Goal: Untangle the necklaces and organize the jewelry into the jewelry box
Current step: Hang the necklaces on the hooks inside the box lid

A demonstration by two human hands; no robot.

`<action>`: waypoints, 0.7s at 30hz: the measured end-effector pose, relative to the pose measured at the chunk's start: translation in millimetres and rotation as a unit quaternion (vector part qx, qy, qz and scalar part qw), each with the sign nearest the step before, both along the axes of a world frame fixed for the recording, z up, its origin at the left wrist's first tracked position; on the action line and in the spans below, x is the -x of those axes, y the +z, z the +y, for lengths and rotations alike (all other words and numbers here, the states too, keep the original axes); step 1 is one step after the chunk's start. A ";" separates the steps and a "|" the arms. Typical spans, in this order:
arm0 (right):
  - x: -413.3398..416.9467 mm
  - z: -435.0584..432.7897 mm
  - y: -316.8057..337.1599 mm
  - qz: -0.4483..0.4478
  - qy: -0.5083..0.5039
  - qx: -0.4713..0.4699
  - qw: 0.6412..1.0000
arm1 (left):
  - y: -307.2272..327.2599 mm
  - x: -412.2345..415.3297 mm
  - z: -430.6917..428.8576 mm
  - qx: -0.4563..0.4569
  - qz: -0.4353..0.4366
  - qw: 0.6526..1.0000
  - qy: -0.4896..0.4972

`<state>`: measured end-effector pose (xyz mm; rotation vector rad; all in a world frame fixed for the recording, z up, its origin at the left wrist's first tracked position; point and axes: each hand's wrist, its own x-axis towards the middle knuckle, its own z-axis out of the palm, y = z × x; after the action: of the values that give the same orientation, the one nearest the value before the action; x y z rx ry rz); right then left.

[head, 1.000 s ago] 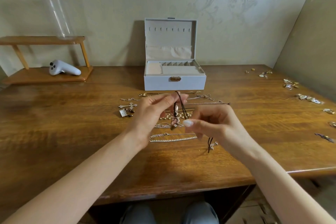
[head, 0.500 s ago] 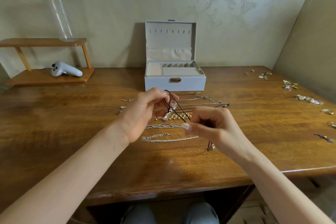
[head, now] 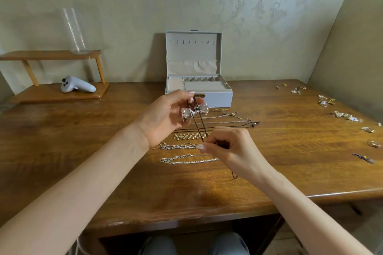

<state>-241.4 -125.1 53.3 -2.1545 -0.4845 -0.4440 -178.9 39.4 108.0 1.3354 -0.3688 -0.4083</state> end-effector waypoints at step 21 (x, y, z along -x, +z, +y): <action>0.0 -5.6 26.6 0.059 -0.046 -0.093 0.993 | 53.5 -76.8 1.7 -0.202 -0.176 0.957 0.109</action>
<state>-241.4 -130.7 80.0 -2.0141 -0.2675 -0.3936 -102.1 41.2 161.5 1.8377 -0.4414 -0.0538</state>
